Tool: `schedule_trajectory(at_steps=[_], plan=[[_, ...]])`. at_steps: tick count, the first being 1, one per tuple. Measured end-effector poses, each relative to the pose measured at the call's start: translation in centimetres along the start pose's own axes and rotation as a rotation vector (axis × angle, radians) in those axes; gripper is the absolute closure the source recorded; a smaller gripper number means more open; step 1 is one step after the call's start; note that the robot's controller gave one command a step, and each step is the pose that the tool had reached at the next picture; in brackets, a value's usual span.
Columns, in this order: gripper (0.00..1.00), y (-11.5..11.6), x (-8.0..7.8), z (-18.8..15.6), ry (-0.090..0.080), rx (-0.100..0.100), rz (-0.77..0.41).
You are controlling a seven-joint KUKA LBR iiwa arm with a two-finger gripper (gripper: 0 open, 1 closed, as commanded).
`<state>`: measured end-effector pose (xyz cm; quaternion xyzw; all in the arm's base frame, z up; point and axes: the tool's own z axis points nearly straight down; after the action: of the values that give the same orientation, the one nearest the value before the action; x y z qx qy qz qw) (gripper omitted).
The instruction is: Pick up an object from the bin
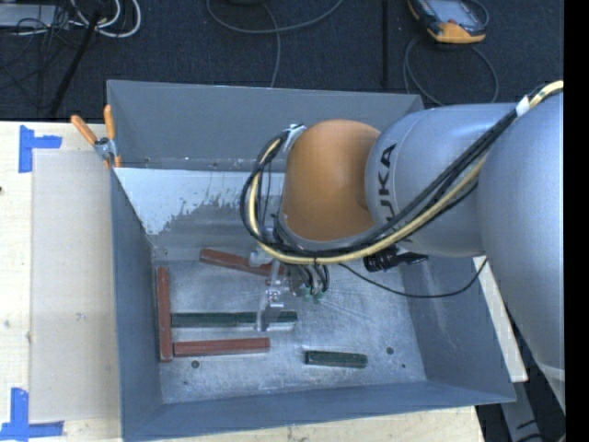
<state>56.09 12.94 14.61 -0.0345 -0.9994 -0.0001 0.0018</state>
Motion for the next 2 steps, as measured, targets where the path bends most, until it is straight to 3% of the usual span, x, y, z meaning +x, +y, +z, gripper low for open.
schedule_trajectory(at_steps=[1, 2], plan=[[0.0, 0.0, -0.1, -0.1, -0.002, 0.0, 0.0], [1.0, 3.1, 2.3, 6.6, 0.004, 0.002, -0.118]])
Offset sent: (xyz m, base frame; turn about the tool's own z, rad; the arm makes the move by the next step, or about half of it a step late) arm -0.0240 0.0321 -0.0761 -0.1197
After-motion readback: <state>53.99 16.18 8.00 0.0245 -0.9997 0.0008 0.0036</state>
